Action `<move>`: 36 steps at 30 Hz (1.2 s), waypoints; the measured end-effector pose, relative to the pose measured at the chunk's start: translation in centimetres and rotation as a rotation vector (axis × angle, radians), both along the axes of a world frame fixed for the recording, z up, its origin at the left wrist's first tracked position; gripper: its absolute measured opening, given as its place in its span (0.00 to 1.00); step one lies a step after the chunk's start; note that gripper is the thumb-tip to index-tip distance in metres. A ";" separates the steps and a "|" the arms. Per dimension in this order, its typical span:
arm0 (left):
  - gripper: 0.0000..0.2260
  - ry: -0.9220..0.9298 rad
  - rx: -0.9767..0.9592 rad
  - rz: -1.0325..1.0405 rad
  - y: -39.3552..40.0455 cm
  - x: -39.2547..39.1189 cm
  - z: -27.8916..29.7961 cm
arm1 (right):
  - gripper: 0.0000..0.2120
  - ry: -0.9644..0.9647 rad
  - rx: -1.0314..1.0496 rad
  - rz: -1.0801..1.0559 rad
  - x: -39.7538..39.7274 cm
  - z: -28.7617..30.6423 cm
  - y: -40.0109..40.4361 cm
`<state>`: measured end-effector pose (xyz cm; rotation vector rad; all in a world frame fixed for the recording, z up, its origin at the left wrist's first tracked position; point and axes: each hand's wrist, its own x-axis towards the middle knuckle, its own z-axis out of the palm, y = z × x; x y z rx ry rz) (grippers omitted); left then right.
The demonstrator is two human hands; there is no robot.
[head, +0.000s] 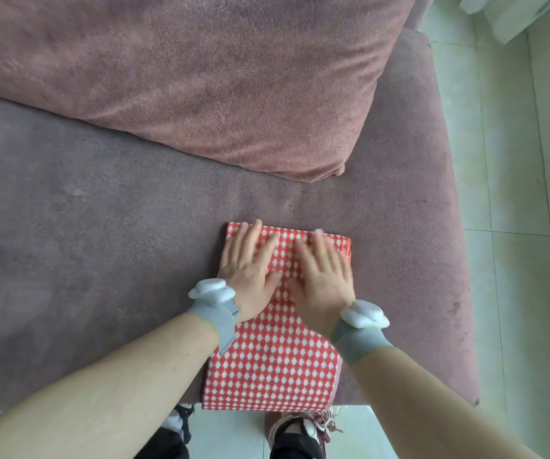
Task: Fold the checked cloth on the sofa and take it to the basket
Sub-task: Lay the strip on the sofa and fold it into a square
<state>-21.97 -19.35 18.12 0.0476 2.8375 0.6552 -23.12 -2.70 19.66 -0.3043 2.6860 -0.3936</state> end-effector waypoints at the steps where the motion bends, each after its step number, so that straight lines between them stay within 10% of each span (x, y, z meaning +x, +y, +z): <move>1: 0.28 0.060 0.078 0.149 -0.2 0.1 0.8 | 0.31 0.075 -0.024 -0.198 0.1 1.0 0.1; 5: 0.26 -0.070 0.348 0.788 -1.8 -0.1 1.9 | 0.20 -0.077 -0.189 -0.945 -0.2 3.2 1.5; 14: 0.19 -0.586 1.123 0.868 -4.5 0.0 1.9 | 0.08 -0.683 -0.799 -1.069 -0.6 3.9 3.6; 21: 0.18 -0.283 1.022 0.668 -5.2 -0.7 6.5 | 0.11 -0.263 -0.886 -0.743 0.8 8.6 3.9; 36: 0.11 -0.043 0.789 0.597 -6.4 -16.5 4.8 | 0.03 -0.033 -0.796 -0.661 -15.1 6.2 1.6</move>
